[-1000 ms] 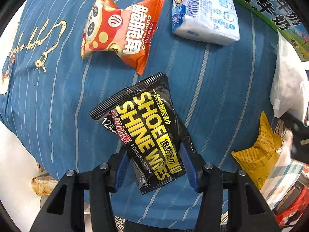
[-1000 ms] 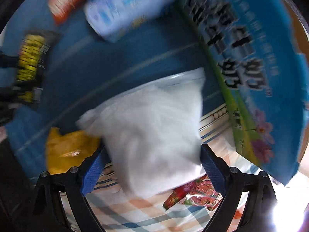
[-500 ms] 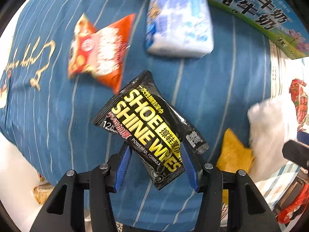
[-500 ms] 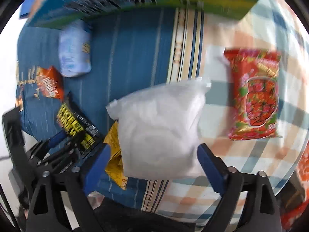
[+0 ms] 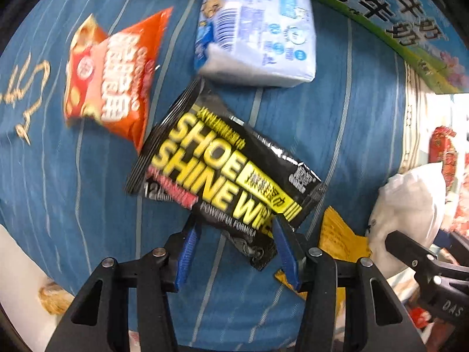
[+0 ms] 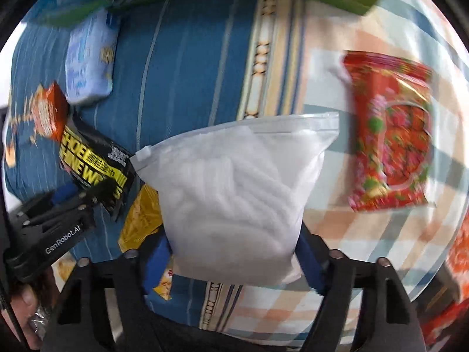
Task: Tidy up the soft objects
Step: 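Grasp the black shoe shine wipes pack with the left tool while the right tool grasps the white zip bag, then carry both held packs up and over the cardboard box, then open both tools to drop the packs into the box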
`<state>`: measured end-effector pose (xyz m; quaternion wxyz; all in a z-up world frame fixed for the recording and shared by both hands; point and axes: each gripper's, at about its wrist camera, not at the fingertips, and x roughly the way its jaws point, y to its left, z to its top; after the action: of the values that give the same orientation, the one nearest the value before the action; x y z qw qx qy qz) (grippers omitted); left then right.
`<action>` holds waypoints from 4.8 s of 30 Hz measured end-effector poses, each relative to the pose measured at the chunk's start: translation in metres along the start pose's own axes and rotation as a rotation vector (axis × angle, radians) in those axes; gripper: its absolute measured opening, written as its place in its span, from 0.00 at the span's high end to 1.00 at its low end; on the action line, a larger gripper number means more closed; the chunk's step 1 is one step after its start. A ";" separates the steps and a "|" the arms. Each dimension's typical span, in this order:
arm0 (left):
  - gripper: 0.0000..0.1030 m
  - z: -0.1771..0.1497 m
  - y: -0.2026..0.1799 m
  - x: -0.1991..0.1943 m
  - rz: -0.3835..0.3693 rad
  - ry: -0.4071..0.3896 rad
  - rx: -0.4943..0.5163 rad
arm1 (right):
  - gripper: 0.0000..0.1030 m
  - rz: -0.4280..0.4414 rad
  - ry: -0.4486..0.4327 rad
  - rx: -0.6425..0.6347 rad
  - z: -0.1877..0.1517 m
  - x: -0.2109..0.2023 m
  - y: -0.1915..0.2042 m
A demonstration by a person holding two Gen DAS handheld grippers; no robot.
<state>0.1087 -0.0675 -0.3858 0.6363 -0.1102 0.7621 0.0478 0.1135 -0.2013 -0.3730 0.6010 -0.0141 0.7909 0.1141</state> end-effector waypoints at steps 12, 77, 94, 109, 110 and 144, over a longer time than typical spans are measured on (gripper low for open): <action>0.34 -0.021 0.083 -0.013 -0.326 0.032 -0.485 | 0.20 0.086 -0.032 0.096 0.014 -0.021 -0.059; 0.56 -0.047 -0.062 -0.244 -0.011 -0.544 0.247 | 0.39 0.112 -0.483 0.066 -0.089 -0.243 -0.079; 0.56 0.183 -0.053 -0.244 -0.135 -0.351 0.303 | 0.39 0.064 -0.516 0.106 0.107 -0.283 -0.055; 0.56 0.320 -0.064 -0.129 -0.204 -0.071 0.267 | 0.39 -0.014 -0.336 0.163 0.278 -0.165 -0.070; 0.55 0.323 -0.067 -0.125 -0.207 -0.061 0.270 | 0.39 -0.013 -0.328 0.166 0.282 -0.162 -0.069; 0.01 0.208 -0.043 -0.214 -0.075 -0.271 0.259 | 0.00 -0.156 -0.344 0.089 0.198 -0.191 -0.032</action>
<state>0.3536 -0.0423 -0.2115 0.7433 -0.0480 0.6645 -0.0601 0.3596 -0.2157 -0.2456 0.7343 -0.0288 0.6774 0.0328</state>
